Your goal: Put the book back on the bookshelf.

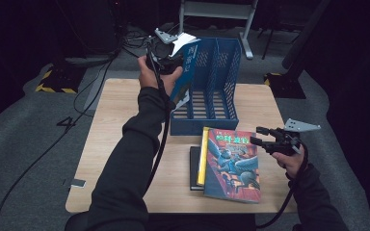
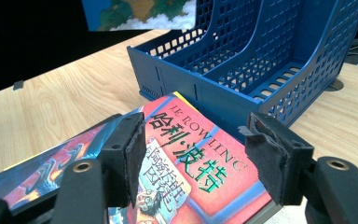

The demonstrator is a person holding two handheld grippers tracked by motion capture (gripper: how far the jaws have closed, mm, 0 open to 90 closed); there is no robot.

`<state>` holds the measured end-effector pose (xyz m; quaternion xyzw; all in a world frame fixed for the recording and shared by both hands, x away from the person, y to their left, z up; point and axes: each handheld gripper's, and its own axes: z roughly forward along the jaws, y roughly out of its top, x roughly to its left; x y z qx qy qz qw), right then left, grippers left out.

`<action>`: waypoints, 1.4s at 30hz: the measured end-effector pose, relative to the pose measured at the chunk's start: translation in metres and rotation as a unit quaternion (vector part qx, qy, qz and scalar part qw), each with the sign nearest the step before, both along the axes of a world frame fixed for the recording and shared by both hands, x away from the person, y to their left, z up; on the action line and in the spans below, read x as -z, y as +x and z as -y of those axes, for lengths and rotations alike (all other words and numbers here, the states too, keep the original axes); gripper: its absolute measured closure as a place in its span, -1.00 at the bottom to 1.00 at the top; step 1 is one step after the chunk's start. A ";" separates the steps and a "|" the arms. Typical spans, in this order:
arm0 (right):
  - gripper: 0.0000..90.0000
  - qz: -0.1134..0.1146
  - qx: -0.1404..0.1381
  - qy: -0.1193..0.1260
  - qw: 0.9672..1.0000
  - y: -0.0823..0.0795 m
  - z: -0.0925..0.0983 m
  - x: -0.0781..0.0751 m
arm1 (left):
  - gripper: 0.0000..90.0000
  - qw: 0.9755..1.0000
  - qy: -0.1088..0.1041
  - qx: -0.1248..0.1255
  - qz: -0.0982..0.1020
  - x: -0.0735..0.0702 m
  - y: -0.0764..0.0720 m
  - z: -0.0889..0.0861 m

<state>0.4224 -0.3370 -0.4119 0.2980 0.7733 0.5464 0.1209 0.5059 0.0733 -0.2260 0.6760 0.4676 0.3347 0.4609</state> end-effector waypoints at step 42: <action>-0.13 -0.009 -0.028 -0.030 0.999 -0.004 -0.017 0.012 | 0.35 0.993 -0.049 -0.111 -0.014 0.011 0.073 0.027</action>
